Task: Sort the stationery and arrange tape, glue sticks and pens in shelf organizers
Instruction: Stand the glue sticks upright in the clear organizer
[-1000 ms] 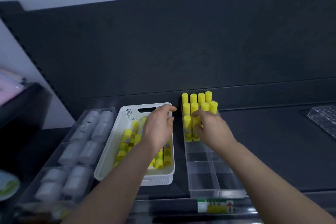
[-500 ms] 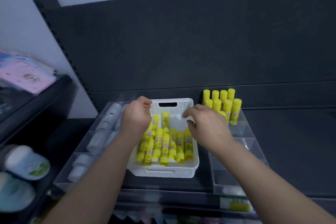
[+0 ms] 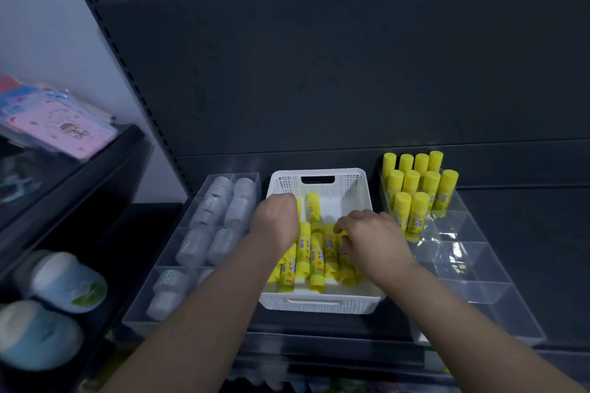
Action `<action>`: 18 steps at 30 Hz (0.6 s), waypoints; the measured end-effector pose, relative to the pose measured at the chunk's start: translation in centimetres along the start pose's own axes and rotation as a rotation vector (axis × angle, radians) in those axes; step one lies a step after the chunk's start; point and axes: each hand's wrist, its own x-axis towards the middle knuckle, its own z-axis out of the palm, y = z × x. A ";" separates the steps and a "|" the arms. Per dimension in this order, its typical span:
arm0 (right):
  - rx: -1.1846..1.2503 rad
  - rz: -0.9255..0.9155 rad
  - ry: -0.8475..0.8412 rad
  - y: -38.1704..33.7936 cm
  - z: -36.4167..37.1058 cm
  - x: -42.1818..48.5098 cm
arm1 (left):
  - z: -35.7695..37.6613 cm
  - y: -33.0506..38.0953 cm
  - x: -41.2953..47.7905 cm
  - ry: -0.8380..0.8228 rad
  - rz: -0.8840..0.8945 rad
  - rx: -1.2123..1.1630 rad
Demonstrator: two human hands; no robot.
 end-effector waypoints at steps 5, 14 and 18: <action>-0.003 0.016 -0.028 0.0 -0.2 0.1 | 0.5 0.8 0.2 -0.052 0.043 0.059; 0.196 0.208 -0.258 -3.8 0.7 5.0 | -2.7 -3.0 1.0 0.173 0.038 -0.407; 0.094 0.285 -0.310 -6.3 2.2 6.6 | -3.0 -5.0 1.1 0.157 0.024 -0.487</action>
